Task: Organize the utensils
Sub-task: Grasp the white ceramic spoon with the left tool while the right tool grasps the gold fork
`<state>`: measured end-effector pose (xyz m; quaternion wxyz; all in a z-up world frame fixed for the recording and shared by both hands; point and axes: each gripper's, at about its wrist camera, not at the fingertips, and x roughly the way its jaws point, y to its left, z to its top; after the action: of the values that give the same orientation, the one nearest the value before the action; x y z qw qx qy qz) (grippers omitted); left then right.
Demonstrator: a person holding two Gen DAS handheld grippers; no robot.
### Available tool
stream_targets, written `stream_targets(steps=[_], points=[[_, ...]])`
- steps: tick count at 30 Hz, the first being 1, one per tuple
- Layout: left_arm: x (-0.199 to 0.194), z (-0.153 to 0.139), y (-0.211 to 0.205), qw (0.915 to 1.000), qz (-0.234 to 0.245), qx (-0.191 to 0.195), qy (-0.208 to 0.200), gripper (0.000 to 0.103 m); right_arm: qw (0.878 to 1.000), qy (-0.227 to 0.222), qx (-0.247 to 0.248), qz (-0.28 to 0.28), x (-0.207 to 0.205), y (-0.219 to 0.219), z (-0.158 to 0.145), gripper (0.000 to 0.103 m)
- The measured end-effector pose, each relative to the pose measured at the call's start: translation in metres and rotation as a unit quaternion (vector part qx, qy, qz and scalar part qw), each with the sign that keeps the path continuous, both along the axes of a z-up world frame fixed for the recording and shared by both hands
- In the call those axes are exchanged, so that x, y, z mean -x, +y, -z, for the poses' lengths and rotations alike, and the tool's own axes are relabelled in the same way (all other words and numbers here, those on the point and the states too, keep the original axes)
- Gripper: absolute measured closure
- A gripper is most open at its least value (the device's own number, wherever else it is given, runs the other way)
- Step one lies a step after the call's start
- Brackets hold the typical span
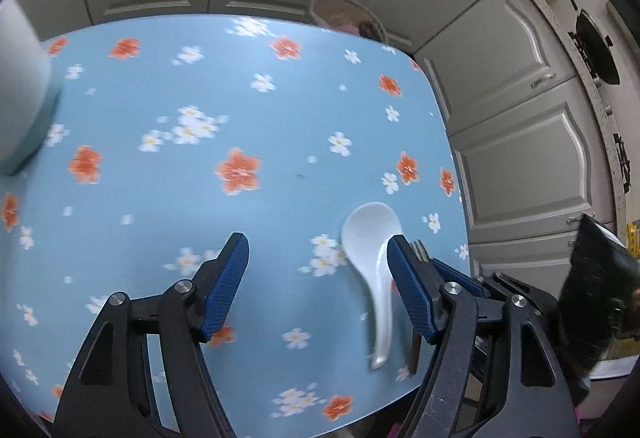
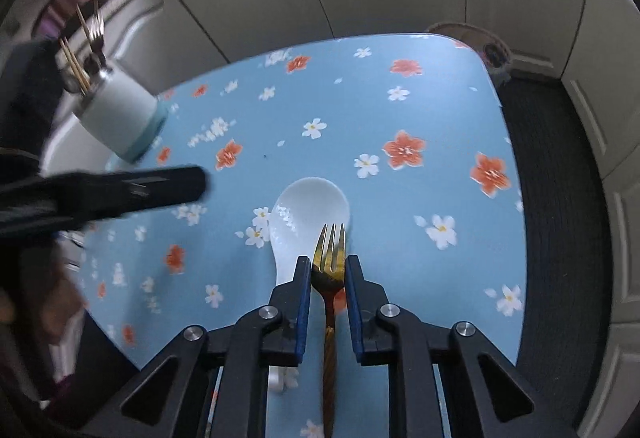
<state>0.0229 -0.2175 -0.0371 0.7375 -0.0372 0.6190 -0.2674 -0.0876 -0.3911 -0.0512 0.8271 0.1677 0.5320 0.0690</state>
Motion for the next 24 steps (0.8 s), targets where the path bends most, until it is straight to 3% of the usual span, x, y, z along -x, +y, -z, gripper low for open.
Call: stream_targets(steps=[8,11,16,20,22,24], points=[[0.027,0.007,-0.025,0.9985,0.024,-0.042,0.026,0.031,1.0,-0.001,-0.011,0.021,0.026,-0.032,-0.006,0.087],[0.036,0.012,-0.038,0.9968,0.02,-0.076,0.018,0.031,0.999,-0.002,-0.027,0.033,0.03,-0.043,-0.003,0.087],[0.035,0.02,-0.054,0.9962,0.003,-0.085,0.022,0.031,0.998,-0.006,-0.046,0.042,0.042,-0.052,0.0,0.087],[0.036,0.025,-0.068,0.9933,0.015,-0.114,0.012,0.032,0.998,-0.007,-0.053,0.044,0.044,-0.056,0.002,0.087],[0.036,0.024,-0.071,0.9919,0.025,-0.124,-0.011,0.039,0.997,-0.009,-0.056,0.043,0.043,-0.057,0.001,0.087],[0.035,0.023,-0.072,0.9922,0.035,-0.118,-0.02,0.078,0.998,-0.011,-0.054,0.039,0.041,-0.056,0.0,0.087]])
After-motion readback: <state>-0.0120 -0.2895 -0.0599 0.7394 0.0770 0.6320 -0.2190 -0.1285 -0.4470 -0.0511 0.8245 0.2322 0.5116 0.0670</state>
